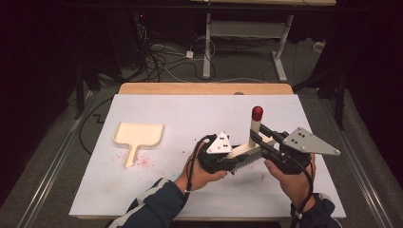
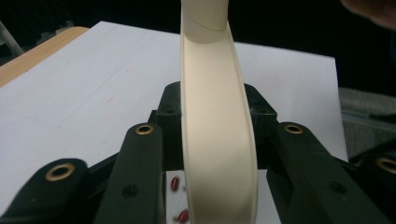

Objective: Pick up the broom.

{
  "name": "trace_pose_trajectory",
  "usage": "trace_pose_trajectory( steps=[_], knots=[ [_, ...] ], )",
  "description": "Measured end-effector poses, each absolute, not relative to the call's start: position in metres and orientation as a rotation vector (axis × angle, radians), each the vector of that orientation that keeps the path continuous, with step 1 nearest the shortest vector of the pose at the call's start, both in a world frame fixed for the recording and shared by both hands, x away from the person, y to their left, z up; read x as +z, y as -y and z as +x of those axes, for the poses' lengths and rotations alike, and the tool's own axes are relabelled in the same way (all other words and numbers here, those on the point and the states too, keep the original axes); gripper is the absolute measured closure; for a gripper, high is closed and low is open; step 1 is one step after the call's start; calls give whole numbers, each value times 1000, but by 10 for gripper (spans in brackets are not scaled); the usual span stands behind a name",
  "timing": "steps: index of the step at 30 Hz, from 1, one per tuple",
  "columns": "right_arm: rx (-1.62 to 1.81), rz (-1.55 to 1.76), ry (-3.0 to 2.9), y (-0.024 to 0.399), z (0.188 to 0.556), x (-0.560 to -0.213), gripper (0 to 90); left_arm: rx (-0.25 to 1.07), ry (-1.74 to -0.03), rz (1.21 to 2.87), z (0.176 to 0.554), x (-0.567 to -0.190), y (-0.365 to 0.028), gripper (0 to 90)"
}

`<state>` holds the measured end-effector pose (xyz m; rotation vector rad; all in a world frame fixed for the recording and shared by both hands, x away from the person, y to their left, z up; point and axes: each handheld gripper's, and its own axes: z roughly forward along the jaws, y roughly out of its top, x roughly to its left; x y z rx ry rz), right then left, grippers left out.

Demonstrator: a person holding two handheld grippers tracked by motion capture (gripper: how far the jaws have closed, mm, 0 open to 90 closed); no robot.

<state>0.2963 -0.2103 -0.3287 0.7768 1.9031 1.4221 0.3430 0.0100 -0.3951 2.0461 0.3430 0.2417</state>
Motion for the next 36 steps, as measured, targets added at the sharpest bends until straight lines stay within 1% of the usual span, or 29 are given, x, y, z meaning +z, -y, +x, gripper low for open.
trace_pose_trajectory(
  steps=[2,4,5,7,9,12,18,20,21,22,23,27,28,30,32,33,34,35,36],
  knots=[
    [1445,724,-1970,211,296,-327,631,247,-320,2070,342,-392,-21,660],
    [1461,663,-2066,210,296,-326,555,246,-313,2076,341,-391,-26,661],
    [1453,629,-2153,209,298,-327,532,234,-292,2089,339,-388,-37,661],
    [1440,578,-2175,210,297,-330,510,224,-278,2095,338,-387,-42,661],
    [1436,513,-2268,209,300,-334,448,210,-240,2113,331,-386,-56,661],
    [1349,389,-2400,201,301,-343,428,174,-196,2129,324,-387,-68,660],
    [1215,255,-2581,181,305,-365,410,128,-103,2179,307,-394,-77,660],
    [1199,203,-2656,176,307,-372,444,121,-94,2184,305,-395,-78,660],
    [1183,170,-2688,173,308,-376,445,102,-70,2193,303,-397,-81,660],
    [1165,151,-2718,170,308,-379,474,98,-64,2199,302,-398,-82,659],
    [1171,131,-2750,168,309,-383,534,102,-63,2203,301,-399,-82,659],
    [1204,90,-2802,162,314,-392,605,71,-74,2180,304,-401,-87,649],
    [1230,113,-2809,162,314,-393,622,82,-70,2183,305,-400,-88,642],
    [1254,135,-2829,163,315,-394,654,91,-68,2184,305,-399,-88,613],
    [1260,129,-2820,162,314,-394,666,103,-70,2183,306,-399,-89,590],
    [1275,99,-2808,162,316,-394,670,147,-76,2189,305,-397,-90,571],
    [1268,118,-2808,162,315,-394,671,147,-76,2189,305,-397,-90,526],
    [1249,143,-2805,163,314,-393,672,216,-104,2190,305,-393,-94,479],
    [1242,142,-2800,164,315,-393,672,235,-117,2186,305,-391,-97,459]
  ],
)
